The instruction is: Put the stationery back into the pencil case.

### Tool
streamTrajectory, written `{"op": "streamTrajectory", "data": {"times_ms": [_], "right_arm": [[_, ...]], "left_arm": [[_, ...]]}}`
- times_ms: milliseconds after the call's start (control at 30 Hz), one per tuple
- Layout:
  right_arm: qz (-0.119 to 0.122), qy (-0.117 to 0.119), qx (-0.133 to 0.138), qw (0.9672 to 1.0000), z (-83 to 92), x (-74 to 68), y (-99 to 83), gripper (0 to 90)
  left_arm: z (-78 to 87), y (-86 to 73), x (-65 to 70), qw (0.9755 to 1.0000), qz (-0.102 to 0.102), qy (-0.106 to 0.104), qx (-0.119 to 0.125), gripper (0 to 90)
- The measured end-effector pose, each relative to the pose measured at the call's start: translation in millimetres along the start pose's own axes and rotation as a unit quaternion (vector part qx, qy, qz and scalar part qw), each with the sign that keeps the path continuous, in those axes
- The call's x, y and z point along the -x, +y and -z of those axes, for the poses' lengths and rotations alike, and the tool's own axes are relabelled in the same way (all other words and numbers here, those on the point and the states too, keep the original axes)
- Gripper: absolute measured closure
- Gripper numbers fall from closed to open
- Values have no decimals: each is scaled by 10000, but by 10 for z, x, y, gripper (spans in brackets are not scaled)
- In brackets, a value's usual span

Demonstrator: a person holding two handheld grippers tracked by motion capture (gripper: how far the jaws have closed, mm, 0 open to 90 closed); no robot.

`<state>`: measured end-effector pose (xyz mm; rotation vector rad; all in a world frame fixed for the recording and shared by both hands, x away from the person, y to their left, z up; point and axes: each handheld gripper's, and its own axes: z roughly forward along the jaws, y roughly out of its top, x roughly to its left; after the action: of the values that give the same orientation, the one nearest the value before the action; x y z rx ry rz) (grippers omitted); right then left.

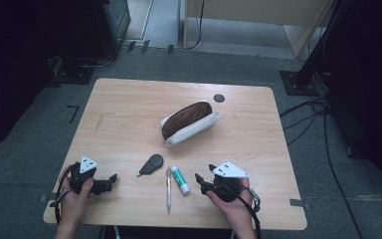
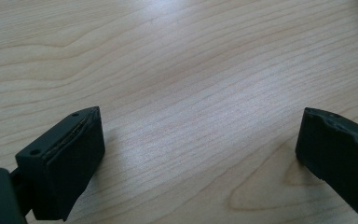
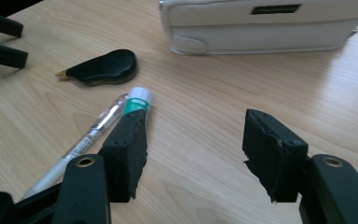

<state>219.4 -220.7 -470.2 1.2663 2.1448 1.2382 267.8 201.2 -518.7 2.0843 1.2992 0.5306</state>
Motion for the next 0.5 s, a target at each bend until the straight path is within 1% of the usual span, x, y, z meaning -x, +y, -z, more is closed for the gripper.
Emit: {"op": "streamTrajectory", "data": {"times_ms": [100, 133, 167, 200, 267, 400, 500], "right_arm": [[136, 143, -61, 9998, -70, -91, 17, 471], [136, 143, -61, 9998, -70, -91, 17, 471], [183, 196, -95, 9996, -92, -118, 22, 503], [250, 316, -162, 9991, -136, -159, 28, 542], [273, 402, -198, 9986, -179, -187, 29, 591], [233, 523, -238, 9981, -260, -221, 28, 642], [313, 505, -304, 9978, -312, -255, 24, 652]], "left_arm": [[0, 0, 0, 10000, 0, -1, -1, 13], [0, 0, 0, 10000, 0, -1, -1, 13], [0, 0, -1, 10000, -4, -1, -4, 13], [0, 0, 0, 10000, -3, -4, -1, 13], [-1, 2, -2, 10000, -11, -10, -3, 13], [-3, 2, -1, 10000, -4, -12, 3, 13], [-2, 2, -1, 10000, -5, -13, 1, 13]]}}
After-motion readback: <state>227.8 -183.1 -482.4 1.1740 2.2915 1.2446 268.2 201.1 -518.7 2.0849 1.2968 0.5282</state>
